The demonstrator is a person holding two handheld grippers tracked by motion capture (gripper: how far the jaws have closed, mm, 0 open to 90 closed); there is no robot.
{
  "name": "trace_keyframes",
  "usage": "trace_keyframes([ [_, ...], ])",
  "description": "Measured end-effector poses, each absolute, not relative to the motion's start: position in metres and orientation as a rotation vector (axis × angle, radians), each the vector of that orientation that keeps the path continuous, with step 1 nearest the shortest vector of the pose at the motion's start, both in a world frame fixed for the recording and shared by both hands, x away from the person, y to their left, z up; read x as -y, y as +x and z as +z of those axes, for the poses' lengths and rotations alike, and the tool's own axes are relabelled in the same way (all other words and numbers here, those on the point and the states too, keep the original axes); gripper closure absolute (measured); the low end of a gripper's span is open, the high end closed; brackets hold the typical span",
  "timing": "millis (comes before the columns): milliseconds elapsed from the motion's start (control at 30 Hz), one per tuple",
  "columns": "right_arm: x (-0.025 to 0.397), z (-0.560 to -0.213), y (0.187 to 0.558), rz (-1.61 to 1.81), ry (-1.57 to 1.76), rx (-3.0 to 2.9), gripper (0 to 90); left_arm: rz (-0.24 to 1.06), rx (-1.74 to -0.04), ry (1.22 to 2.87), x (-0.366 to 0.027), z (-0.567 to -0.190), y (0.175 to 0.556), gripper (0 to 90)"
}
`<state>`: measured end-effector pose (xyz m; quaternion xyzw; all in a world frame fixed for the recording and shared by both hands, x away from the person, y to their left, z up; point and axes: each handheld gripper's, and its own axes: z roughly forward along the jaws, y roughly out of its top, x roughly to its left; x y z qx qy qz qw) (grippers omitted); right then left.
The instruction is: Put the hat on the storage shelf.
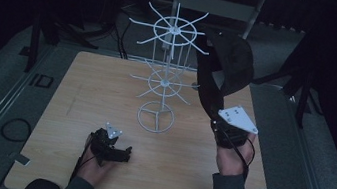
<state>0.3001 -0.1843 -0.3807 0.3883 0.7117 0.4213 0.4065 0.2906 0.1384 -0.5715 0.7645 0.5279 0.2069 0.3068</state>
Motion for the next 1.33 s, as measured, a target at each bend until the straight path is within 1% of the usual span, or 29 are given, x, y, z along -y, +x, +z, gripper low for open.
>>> trace_keyframes([
  [100,0.182,-0.382,0.301,1.035,0.953,-1.821,81.9,0.547,-1.397,2.022,-0.138,-0.571,0.291,0.2],
  [200,0.181,-0.383,0.302,1.039,0.926,-1.854,73.7,0.546,-1.395,2.025,-0.139,-0.571,0.291,0.2],
  [233,0.181,-0.383,0.302,1.039,0.926,-1.854,73.7,0.546,-1.395,2.025,-0.139,-0.571,0.291,0.2],
  [267,0.179,-0.384,0.301,1.049,0.918,-1.863,65.8,0.546,-1.396,2.023,-0.138,-0.571,0.291,0.2],
  [300,0.179,-0.384,0.301,1.053,0.917,-1.863,63.1,0.546,-1.396,2.023,-0.138,-0.571,0.291,0.2],
  [367,0.179,-0.384,0.301,1.06,0.918,-1.863,62.1,0.548,-1.395,2.024,-0.139,-0.571,0.291,0.2],
  [400,0.18,-0.384,0.301,1.073,0.92,-1.863,56.2,0.549,-1.395,2.024,-0.139,-0.571,0.291,0.2],
  [533,0.184,-0.384,0.302,1.11,0.945,-1.887,45.9,0.548,-1.396,2.024,-0.138,-0.571,0.291,0.2],
  [567,0.185,-0.384,0.302,1.126,0.948,-1.89,39.3,0.548,-1.396,2.023,-0.138,-0.571,0.291,0.2],
  [700,0.188,-0.386,0.303,1.167,0.99,-1.903,28.3,0.547,-1.397,2.02,-0.138,-0.572,0.291,0.2],
  [867,0.192,-0.389,0.306,1.246,1.055,-1.957,21.4,0.549,-1.396,2.022,-0.138,-0.571,0.291,0.2],
  [1300,0.196,-0.396,0.306,1.32,1.107,-2.012,14.5,0.549,-1.396,2.022,-0.138,-0.571,0.291,0.2],
  [1333,0.195,-0.397,0.306,1.321,1.102,-2.019,12.8,0.549,-1.396,2.022,-0.138,-0.571,0.291,0.1],
])
